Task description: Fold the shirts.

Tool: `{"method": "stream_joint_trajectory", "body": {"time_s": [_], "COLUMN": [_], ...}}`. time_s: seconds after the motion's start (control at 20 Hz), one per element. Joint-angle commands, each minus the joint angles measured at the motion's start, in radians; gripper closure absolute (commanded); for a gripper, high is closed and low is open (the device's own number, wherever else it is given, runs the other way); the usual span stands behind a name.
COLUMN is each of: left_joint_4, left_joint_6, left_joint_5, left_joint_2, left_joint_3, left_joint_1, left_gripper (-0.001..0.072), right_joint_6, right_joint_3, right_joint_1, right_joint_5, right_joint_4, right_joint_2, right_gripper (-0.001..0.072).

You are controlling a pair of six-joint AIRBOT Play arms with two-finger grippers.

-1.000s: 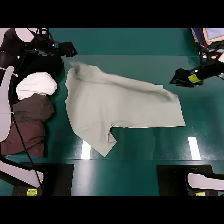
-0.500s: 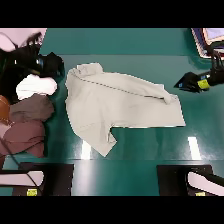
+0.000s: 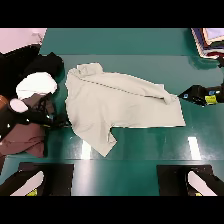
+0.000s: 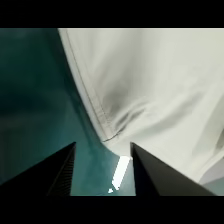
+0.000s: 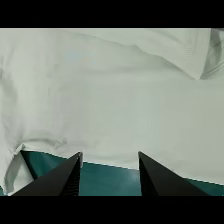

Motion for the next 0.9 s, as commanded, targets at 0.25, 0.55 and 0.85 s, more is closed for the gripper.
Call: {"method": "stream_joint_trajectory", "body": {"time_s": [0.25,0.55,0.85], "left_joint_4": [-0.161,-0.174,-0.043], "left_joint_6": [0.068,0.054,0.014], "left_joint_5": [0.138,0.256,0.142], "left_joint_2": [0.034,0.034,0.034], "left_joint_3": [-0.165,-0.163,0.0], "left_joint_1": [0.0,-0.158,-0.134], "left_gripper": [0.0297,0.03,0.0682], "right_joint_6": [-0.001,-0.001,-0.001], "right_joint_3": [-0.013,-0.013,-0.03], "right_joint_1": [-0.002,-0.002,-0.137], "right_joint_5": [-0.003,-0.004,0.1], "right_joint_4": [0.029,0.037,-0.057], "right_joint_2": [0.026,0.026,0.028], "right_gripper": [0.0299,0.0299,0.0299]}}
